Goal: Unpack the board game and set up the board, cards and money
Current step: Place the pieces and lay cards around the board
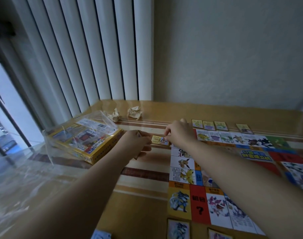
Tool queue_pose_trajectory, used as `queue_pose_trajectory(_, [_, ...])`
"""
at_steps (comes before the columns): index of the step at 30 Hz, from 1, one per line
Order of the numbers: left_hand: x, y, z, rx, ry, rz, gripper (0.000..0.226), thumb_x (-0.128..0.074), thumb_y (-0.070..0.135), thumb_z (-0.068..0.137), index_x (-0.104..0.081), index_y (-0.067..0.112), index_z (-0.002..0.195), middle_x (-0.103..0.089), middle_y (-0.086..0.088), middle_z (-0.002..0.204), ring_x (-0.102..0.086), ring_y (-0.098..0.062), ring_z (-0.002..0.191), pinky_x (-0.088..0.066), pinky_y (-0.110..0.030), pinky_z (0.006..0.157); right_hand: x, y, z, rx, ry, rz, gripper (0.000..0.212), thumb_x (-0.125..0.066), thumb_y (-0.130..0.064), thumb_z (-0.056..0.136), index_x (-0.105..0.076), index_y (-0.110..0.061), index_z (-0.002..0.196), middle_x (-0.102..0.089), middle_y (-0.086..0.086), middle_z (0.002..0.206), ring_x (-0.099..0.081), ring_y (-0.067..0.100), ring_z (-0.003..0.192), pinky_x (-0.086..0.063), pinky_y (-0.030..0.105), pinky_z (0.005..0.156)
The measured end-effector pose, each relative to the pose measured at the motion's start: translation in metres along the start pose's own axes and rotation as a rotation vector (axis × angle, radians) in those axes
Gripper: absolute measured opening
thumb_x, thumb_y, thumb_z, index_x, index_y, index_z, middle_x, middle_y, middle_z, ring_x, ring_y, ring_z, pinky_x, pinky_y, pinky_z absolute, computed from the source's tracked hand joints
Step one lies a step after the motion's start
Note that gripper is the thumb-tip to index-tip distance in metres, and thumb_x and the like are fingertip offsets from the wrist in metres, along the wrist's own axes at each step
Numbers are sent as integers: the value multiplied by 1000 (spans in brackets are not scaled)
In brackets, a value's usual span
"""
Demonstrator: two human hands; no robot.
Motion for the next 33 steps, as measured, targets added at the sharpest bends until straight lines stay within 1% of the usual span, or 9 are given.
queue_pose_trajectory(4, [-5,-1,-14,238,-147,-856,28,-45,34,98,-54,9,107,-65,-16,110,-65,-27,93,-50,-38,72,19,-3,-8,37,81,17,21,-61,-28,90,-63,-25,111,-53,1,117,-39,23,115,-33,34,91])
queue_pose_trajectory(8, [-12,4,-39,270,-269,-1034,52,-32,53,97,-49,8,115,-64,-24,114,-64,-32,98,-49,-41,75,62,-10,-34,44,80,349,19,-52,-25,96,-67,-22,107,-64,-5,108,-51,14,105,-43,29,87])
queue_pose_trajectory(10, [-19,7,-56,258,-362,-1001,66,-27,62,95,-51,2,110,-66,-25,112,-65,-29,94,-50,-34,77,84,-20,-63,78,-48,485,21,-51,-24,97,-68,-19,107,-66,-8,104,-56,8,94,-43,18,75])
queue_pose_trajectory(15, [-37,18,-91,176,-507,-857,85,-22,70,90,-61,-3,108,-70,-21,101,-69,-24,81,-55,-25,58,122,-34,-130,133,-280,605,16,-54,-28,95,-68,-22,96,-74,-1,83,-69,0,76,-47,22,89])
queue_pose_trajectory(18, [-50,34,-108,112,-527,-761,82,-24,70,89,-60,-1,109,-70,-17,85,-67,-22,69,-55,-24,56,139,-35,-148,104,-278,639,12,-64,-19,89,-67,-13,98,-70,-5,73,-68,0,60,-50,9,61])
queue_pose_trajectory(21, [-57,56,-118,-32,-512,-685,71,-25,63,94,-61,3,110,-71,-15,81,-68,-22,71,-56,-27,63,161,-28,-151,71,-164,650,5,-68,-12,86,-66,-9,91,-58,-14,56,-55,-9,42,-37,3,43])
queue_pose_trajectory(23, [-57,67,-121,-176,-429,-542,53,-33,51,97,-63,8,104,-71,-14,92,-67,-24,85,-56,-31,75,177,-20,-149,71,-36,589,9,-68,-18,87,-68,-9,91,-63,-9,67,-57,-8,51,-38,5,47])
queue_pose_trajectory(26, [-52,76,-124,-403,-208,-160,17,-49,26,96,-64,17,95,-70,-7,97,-66,-23,98,-53,-35,87,192,-2,-148,40,95,555,16,-69,-20,85,-71,-8,96,-71,5,92,-64,13,82,-47,23,72])
queue_pose_trajectory(33, [-46,89,-129,-587,4,73,13,-56,17,93,-63,26,86,-68,5,85,-64,-9,84,-52,-19,73,200,10,-158,37,102,616,15,-69,-17,85,-70,-10,99,-71,6,95,-64,12,87,-47,21,79])
Point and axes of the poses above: each hand's wrist, its own z-axis towards the middle knuckle, its own x-axis out of the back of the hand, y = z × x, the point moved 4 cm from there along z, towards the middle knuckle
